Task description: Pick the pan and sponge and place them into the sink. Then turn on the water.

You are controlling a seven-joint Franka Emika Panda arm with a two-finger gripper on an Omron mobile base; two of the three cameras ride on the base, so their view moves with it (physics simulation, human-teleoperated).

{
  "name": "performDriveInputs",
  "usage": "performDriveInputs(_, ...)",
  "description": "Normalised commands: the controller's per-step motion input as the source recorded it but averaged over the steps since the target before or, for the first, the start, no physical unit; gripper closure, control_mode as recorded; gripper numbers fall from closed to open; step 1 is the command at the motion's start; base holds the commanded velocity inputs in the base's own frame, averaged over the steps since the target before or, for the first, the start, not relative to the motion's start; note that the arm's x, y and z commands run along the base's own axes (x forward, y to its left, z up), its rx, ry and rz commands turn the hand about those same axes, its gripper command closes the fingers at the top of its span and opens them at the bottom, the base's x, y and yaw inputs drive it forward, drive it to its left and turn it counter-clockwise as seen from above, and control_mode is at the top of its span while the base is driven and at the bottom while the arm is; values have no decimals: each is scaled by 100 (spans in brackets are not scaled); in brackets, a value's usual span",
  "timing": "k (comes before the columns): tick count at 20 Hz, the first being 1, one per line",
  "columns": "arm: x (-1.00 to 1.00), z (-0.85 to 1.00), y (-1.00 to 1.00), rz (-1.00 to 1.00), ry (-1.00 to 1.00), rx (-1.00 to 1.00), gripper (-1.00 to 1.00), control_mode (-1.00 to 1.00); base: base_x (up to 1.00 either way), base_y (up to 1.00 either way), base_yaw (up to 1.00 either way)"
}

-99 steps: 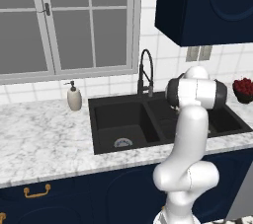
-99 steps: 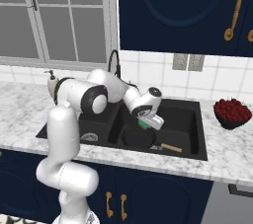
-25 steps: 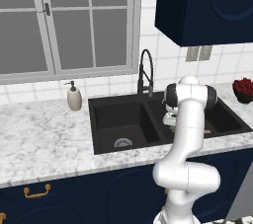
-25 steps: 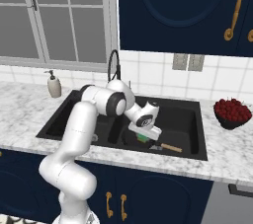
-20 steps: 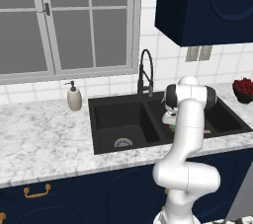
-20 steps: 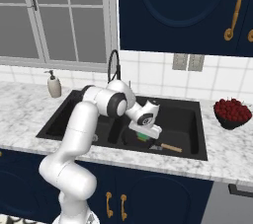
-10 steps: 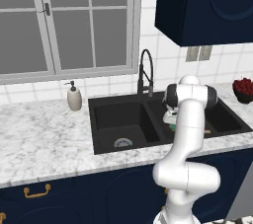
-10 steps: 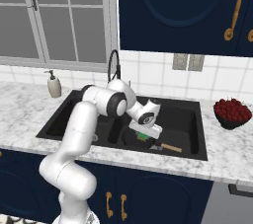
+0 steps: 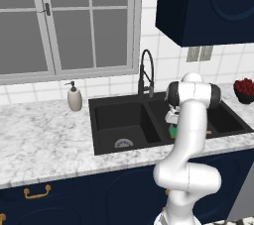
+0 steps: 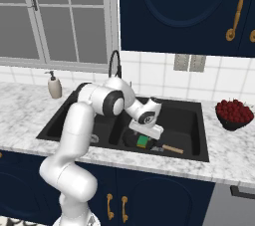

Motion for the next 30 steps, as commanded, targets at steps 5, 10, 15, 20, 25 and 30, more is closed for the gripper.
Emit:
performDriveInputs(5,-40,41,0,2,-3,0,-100,-100,0,0,0)
performDriveInputs(10,-11,75,0,2,0,0,-100,-100,0,0,0)
performDriveInputs(15,-10,82,-1,3,-1,0,-100,-100,0,0,0)
performDriveInputs(20,-46,24,0,12,-31,8,-100,-100,0,0,0)
performDriveInputs(25,-44,3,0,20,-51,4,-100,-100,0,0,0)
performDriveInputs(30,-29,11,-21,17,-45,2,-100,-100,0,0,0)
